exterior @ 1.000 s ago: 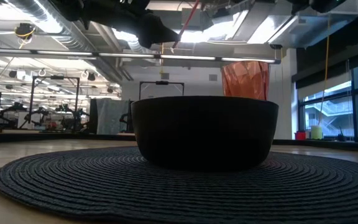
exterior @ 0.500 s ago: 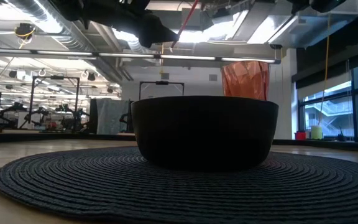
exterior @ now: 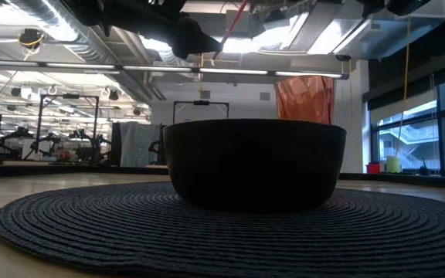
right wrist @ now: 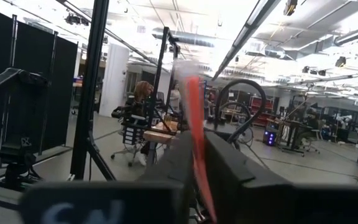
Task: Pick & Place Utensil
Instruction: Put the pink straw into the red cup on the blue mat
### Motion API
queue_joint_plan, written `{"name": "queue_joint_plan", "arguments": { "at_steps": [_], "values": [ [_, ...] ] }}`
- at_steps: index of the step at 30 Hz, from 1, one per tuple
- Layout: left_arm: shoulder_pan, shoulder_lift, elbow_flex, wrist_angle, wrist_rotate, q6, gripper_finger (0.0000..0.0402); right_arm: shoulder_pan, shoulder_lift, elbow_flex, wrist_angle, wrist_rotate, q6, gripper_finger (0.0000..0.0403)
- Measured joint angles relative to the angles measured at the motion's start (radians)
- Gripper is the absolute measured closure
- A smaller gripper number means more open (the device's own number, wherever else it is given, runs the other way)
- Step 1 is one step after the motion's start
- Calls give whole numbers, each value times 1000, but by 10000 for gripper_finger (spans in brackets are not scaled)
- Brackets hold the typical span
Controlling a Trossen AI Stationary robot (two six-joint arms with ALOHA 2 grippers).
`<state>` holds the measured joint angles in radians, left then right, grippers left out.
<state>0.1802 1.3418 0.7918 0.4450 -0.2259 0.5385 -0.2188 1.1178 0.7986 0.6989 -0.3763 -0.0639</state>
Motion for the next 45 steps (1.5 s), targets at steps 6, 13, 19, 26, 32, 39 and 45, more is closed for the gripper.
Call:
{"name": "queue_joint_plan", "arguments": {
  "at_steps": [6, 13, 19, 26, 32, 39, 45],
  "values": [
    [0, 0, 0, -5, -1, -1, 400, 0, 0, 0, -23, -2, 1, 395],
    [-3, 0, 0, -44, -79, -1, 395, -2, 0, 0, -40, -3, -11, 400],
    [-24, -9, 1, -112, -207, 7, 359, -20, 0, 0, -49, 0, -20, 401],
    [-63, -59, 1, -274, -384, 19, 318, -43, -2, 0, -71, -4, -23, 402],
    [-54, -201, -52, -585, -235, -195, 316, -65, -25, 0, -152, -3, -22, 402],
    [44, -466, -365, -190, -177, -266, 393, -87, -95, 107, -428, 8, -1, 402],
    [140, -557, -549, -22, -175, -332, 400, -56, -73, 417, -966, 155, -27, 403]
  ]
}}
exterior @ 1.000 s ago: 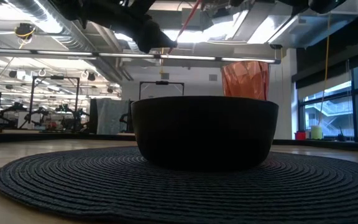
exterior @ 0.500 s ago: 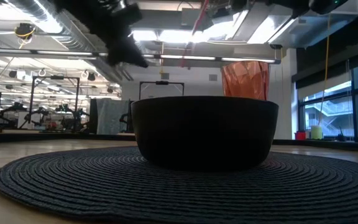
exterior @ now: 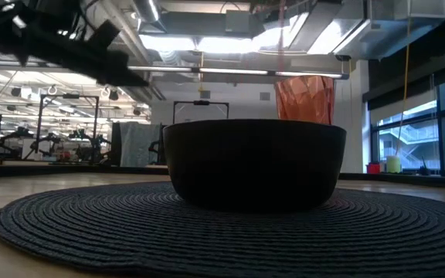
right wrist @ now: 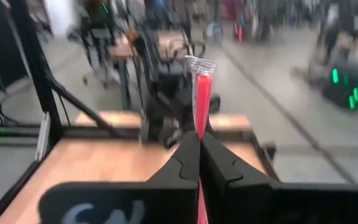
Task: Pick & Place Utensil
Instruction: Put the pink straw into the red cup on the blue mat
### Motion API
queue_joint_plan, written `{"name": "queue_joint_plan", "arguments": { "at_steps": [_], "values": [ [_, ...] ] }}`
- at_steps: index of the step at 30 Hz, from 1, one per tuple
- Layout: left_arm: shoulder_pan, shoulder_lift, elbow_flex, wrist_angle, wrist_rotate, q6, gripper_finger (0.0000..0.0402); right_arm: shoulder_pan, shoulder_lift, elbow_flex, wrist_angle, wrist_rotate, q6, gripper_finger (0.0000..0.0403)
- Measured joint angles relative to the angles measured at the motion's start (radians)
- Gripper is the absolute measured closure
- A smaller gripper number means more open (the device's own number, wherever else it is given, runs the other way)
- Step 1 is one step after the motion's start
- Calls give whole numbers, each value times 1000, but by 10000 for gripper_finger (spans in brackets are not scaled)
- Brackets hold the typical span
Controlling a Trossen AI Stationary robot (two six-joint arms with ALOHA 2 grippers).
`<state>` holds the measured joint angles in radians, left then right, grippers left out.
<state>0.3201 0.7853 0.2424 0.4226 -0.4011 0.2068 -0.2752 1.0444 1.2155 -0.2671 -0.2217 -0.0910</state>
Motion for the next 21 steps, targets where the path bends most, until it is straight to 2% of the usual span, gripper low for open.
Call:
{"name": "queue_joint_plan", "arguments": {
  "at_steps": [4, 9, 15, 19, 21],
  "values": [
    [30, -5, -35, 31, 0, 42, 396, 29, 38, 163, -222, 28, 53, 403],
    [36, -5, -36, 31, 2, 59, 399, 101, 52, 225, -254, 27, 112, 403],
    [36, -5, -36, 25, 3, 67, 397, 176, 51, 201, -243, 29, 152, 403],
    [36, -5, -36, 24, 3, 68, 394, 213, 54, 110, -207, 48, 157, 403],
    [36, -5, -36, 24, 3, 68, 395, 232, 54, 47, -124, 47, 136, 403]
  ]
}}
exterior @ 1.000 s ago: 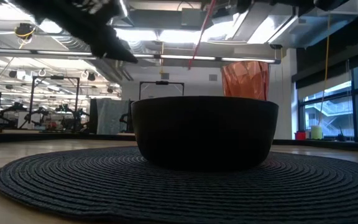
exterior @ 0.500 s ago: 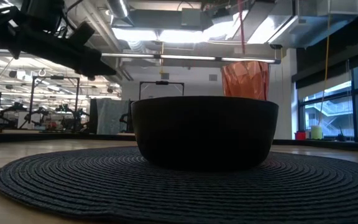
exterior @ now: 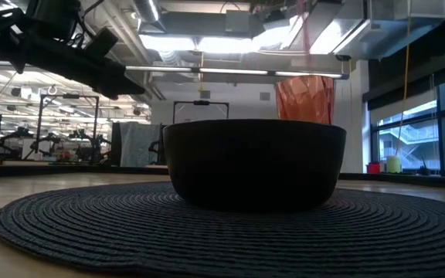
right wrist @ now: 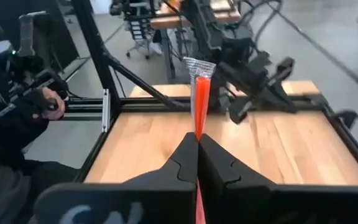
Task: Pick & Place Utensil
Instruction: Put the pink straw into the red cup on the blue mat, then put the pink fork into the black bowl on the blue mat
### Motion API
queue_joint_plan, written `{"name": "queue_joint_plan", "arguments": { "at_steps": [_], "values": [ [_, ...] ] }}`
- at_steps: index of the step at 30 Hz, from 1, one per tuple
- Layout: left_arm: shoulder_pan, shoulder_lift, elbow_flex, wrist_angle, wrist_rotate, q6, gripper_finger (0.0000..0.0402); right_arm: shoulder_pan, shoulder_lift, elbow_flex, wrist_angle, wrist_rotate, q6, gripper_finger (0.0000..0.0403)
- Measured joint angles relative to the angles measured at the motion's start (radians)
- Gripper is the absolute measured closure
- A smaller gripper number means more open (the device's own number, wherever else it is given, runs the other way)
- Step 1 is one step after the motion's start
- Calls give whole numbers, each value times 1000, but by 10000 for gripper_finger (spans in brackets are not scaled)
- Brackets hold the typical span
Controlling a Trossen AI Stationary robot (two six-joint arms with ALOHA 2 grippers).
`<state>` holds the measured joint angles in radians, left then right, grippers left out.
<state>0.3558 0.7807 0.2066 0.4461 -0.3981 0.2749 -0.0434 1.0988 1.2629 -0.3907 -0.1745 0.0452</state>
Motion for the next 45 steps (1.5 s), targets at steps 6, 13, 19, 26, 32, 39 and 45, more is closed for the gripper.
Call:
{"name": "queue_joint_plan", "arguments": {
  "at_steps": [6, 13, 19, 26, 32, 39, 45],
  "values": [
    [0, 0, 0, 0, 0, -2, 400, 16, -16, -126, 141, -1, -75, 403],
    [0, 0, 0, 0, 0, -1, 394, 15, -17, -220, 156, 15, -63, 403],
    [0, 1, 0, 0, 0, -2, 398, 15, -15, -349, 297, 26, -56, 403],
    [0, 1, 0, 0, 0, -3, 397, 15, -15, -480, 422, 26, -19, 403],
    [0, 1, 0, 0, 1, -3, 394, 15, -15, -515, 482, 25, 7, 403],
    [0, 1, 0, 2, 1, -3, 398, 15, -15, -515, 476, 43, 0, 375],
    [0, 1, 0, 2, 1, -3, 397, 15, -20, -515, 478, 78, 23, 301]
  ]
}}
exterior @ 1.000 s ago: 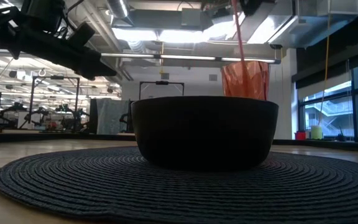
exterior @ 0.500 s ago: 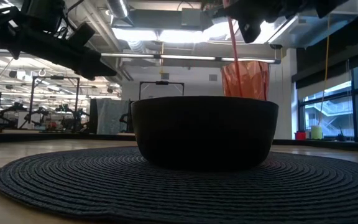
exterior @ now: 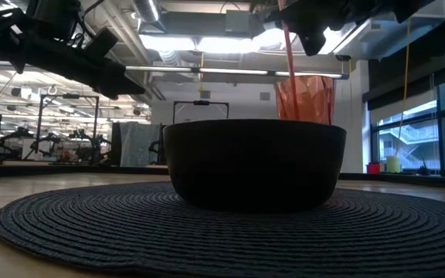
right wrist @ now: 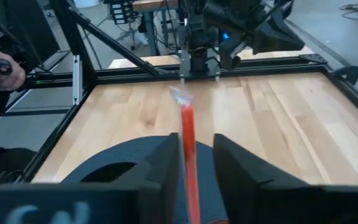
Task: Pick & Place Utensil
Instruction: Put the pink fork into the black bowl on the blue mat
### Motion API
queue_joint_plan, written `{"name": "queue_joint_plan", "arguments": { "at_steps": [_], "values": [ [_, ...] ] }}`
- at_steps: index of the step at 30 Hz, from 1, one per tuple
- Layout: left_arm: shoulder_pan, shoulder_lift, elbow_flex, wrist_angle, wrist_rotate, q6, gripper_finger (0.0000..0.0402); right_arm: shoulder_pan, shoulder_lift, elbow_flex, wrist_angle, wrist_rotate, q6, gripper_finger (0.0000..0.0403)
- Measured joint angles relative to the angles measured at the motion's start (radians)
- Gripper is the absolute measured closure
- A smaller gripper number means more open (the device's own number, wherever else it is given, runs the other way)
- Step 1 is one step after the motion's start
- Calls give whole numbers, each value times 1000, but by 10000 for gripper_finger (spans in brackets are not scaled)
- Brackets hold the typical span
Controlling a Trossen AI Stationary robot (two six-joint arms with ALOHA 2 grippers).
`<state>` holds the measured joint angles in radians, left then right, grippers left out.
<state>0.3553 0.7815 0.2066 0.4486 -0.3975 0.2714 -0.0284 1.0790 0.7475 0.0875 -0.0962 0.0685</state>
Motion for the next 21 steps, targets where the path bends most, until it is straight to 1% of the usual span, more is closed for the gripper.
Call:
{"name": "queue_joint_plan", "arguments": {
  "at_steps": [3, 7, 9, 12, 15, 17, 19, 21],
  "values": [
    [0, 0, 0, 0, 0, 0, 400, 0, -29, 9, -9, 22, -1, 263],
    [0, 0, 0, -1, 0, -8, 400, 0, -117, 51, -64, 41, -11, 224],
    [0, 0, 0, -1, 0, -12, 397, 0, -181, 94, -150, 76, -58, 212],
    [0, 0, 0, -1, 0, -15, 394, 0, -299, 148, -259, 129, -150, 207],
    [0, 0, 0, -1, 0, -18, 395, 0, -434, 132, -264, 156, -182, 219],
    [0, 0, 0, -1, 0, -26, 397, 0, -519, 85, -241, 157, -178, 241],
    [0, 0, 0, -1, 0, -27, 398, 0, -601, 23, -214, 157, -155, 277],
    [0, 0, 0, -1, 0, -27, 399, 0, -679, -52, -179, 157, -150, 326]
  ]
}}
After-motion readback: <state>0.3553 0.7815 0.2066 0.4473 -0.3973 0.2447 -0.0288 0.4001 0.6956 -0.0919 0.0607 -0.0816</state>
